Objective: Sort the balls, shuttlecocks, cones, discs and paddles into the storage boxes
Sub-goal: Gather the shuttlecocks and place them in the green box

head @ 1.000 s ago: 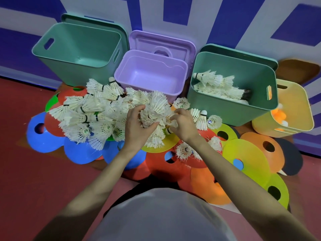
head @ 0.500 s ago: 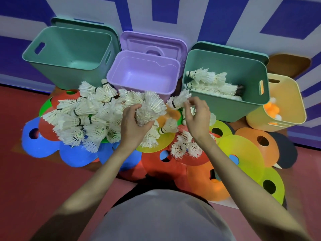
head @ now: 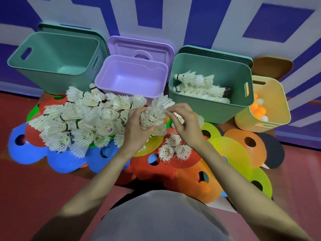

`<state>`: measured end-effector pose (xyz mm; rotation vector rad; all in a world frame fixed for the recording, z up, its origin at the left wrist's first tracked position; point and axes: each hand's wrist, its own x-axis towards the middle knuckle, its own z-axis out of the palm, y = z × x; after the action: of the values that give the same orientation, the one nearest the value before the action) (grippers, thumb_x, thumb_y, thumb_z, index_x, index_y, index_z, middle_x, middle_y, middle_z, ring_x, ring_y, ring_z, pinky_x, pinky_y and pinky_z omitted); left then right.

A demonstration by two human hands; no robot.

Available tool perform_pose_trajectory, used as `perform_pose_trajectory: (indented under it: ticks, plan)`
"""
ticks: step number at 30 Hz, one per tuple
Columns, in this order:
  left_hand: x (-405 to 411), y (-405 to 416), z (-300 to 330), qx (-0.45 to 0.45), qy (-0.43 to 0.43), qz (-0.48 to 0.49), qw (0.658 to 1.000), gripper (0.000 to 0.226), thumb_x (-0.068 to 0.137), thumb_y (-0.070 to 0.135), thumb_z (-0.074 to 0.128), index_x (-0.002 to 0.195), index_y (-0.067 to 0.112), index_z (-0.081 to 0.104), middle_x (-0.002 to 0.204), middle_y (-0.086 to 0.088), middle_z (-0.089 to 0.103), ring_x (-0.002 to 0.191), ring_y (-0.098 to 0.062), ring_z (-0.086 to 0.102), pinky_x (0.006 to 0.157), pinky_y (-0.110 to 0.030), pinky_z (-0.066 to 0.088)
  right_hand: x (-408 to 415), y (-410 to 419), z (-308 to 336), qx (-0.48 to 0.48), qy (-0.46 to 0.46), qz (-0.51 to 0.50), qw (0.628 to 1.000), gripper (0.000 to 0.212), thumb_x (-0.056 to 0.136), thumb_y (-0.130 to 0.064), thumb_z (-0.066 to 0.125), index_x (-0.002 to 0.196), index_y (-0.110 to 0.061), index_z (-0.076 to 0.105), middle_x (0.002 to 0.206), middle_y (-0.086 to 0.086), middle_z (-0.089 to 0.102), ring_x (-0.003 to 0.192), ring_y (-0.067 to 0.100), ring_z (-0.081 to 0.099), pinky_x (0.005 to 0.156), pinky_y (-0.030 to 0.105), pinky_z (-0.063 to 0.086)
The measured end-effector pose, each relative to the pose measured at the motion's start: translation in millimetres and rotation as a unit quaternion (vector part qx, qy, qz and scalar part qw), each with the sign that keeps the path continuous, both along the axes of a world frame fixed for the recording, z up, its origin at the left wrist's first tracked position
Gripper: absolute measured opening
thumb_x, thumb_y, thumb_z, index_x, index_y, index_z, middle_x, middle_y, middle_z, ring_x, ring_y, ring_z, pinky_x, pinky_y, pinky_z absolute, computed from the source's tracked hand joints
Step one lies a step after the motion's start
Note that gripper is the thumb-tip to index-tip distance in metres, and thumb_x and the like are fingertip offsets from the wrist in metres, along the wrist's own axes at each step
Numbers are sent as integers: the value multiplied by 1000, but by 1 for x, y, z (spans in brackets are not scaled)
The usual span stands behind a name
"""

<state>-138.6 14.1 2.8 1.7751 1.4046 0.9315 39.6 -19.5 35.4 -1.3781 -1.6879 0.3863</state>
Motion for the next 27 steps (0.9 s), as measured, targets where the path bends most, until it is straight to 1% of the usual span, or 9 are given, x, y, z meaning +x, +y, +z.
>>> perform_pose_trajectory:
  ticks: [5,8,10,13,15,19,21,24,27]
  plan:
    - [-2,1,-4,-10,-8,16,1000,63,71,19,84,126,17,54,118,10,43,110,-14,49,92,-48,49,6,9,-3,-17,-22,30,999,14,90,-14,65,101,-8,71,99,1,70,103,18,57,92,28,45]
    - [-2,1,-5,-20,-17,43,999,64,72,25,84,127,18,53,119,10,43,113,-14,48,94,-47,49,7,11,-4,3,-45,36,998,30,92,-18,63,120,-7,63,119,3,62,116,19,51,102,24,36]
    - [-4,2,-6,-25,-29,61,997,65,73,30,82,128,19,52,120,9,43,115,-18,50,93,-48,50,6,11,-8,-8,-20,14,1000,35,94,-20,60,126,-7,55,124,4,57,118,18,49,100,25,38]
    - [-9,1,-7,-29,-25,86,996,65,73,40,79,128,21,51,121,10,44,115,-21,51,92,-50,50,5,10,-23,-44,17,-36,998,19,94,-16,55,110,-7,59,105,4,59,98,18,54,84,35,47]
    - [-11,0,-6,-32,-23,91,995,64,73,39,80,128,20,51,121,10,44,115,-19,51,92,-50,49,5,13,-41,-127,-22,-33,991,14,92,-18,59,100,-8,64,96,6,61,92,20,54,82,40,46]
    - [-15,-1,-5,-27,-12,94,995,64,74,31,82,128,16,52,122,9,46,118,-17,50,94,-49,49,-9,23,-69,-303,-162,35,938,40,85,-36,69,110,-6,67,107,12,59,108,26,50,95,38,43]
    - [-16,-1,-4,-28,-13,97,995,66,72,35,81,128,16,52,122,9,46,117,-17,51,93,-48,49,-19,28,-77,-315,-188,43,929,39,83,-35,71,107,-5,69,109,14,60,108,28,51,93,39,44]
    - [-18,1,-1,-26,-14,93,995,66,71,34,81,128,17,52,120,8,45,116,-19,52,92,-48,50,-26,35,-83,-300,-198,50,932,15,86,-18,66,86,-6,73,98,13,63,100,28,56,83,38,48]
    - [-19,5,2,-29,-14,87,996,63,74,24,82,128,16,52,119,8,43,115,-19,51,91,-48,51,-21,35,-83,-290,-181,35,939,18,87,-11,57,76,-4,70,89,12,63,88,27,57,75,37,49]
